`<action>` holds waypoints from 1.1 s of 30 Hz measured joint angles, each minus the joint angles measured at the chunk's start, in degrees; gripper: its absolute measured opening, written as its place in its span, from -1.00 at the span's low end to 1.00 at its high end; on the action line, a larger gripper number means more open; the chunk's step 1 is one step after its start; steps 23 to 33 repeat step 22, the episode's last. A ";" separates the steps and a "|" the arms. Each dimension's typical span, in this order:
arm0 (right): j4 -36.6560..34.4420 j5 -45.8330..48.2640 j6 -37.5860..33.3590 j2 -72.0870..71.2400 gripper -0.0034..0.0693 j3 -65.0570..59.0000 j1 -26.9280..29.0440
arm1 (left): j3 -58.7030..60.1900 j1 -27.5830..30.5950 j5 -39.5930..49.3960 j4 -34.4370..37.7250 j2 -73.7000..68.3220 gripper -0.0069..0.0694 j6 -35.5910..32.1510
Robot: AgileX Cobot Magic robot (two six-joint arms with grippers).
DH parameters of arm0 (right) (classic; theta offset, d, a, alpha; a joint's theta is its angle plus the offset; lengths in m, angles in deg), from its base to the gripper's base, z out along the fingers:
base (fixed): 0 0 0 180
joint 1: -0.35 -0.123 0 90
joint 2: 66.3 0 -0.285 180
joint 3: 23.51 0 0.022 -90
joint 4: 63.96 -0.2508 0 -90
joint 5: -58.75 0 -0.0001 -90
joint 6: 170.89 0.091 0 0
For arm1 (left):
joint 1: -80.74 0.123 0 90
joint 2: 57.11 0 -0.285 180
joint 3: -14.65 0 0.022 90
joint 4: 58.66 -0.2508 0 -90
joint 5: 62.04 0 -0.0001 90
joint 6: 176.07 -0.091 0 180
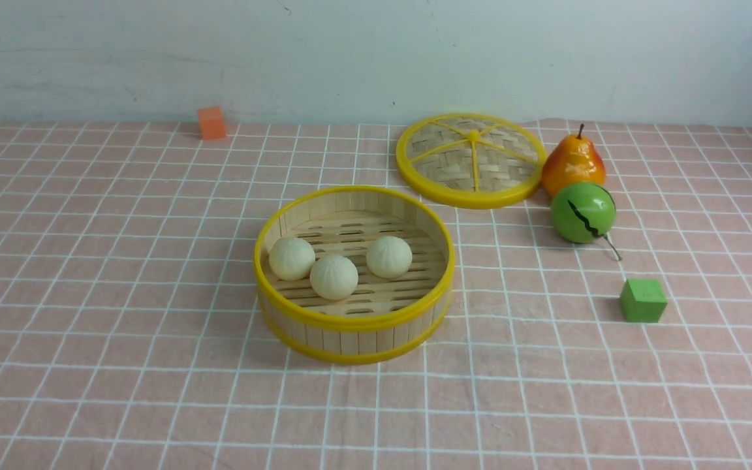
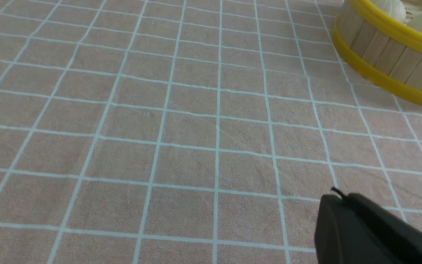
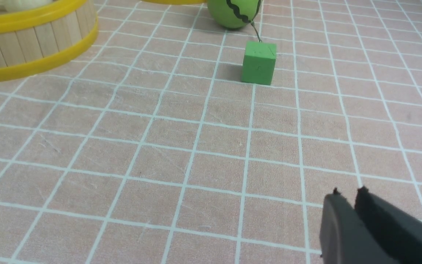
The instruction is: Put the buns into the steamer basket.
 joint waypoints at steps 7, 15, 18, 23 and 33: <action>0.00 0.01 0.00 0.00 -0.69 0.00 0.00 | 0.00 0.00 0.00 0.00 0.00 -0.85 0.00; 0.00 0.01 0.00 0.00 -0.66 0.00 0.00 | 0.00 0.00 0.00 0.00 0.00 -0.85 0.00; 0.00 0.01 0.00 0.00 -0.65 0.00 0.00 | 0.00 0.00 0.00 0.00 0.00 -0.85 0.00; 0.00 0.01 0.00 0.00 -0.65 0.00 0.00 | 0.00 0.00 0.00 0.00 0.00 -0.85 0.00; 0.00 0.01 0.00 0.00 -0.65 0.00 0.00 | 0.00 0.00 0.00 0.00 0.00 -0.85 0.00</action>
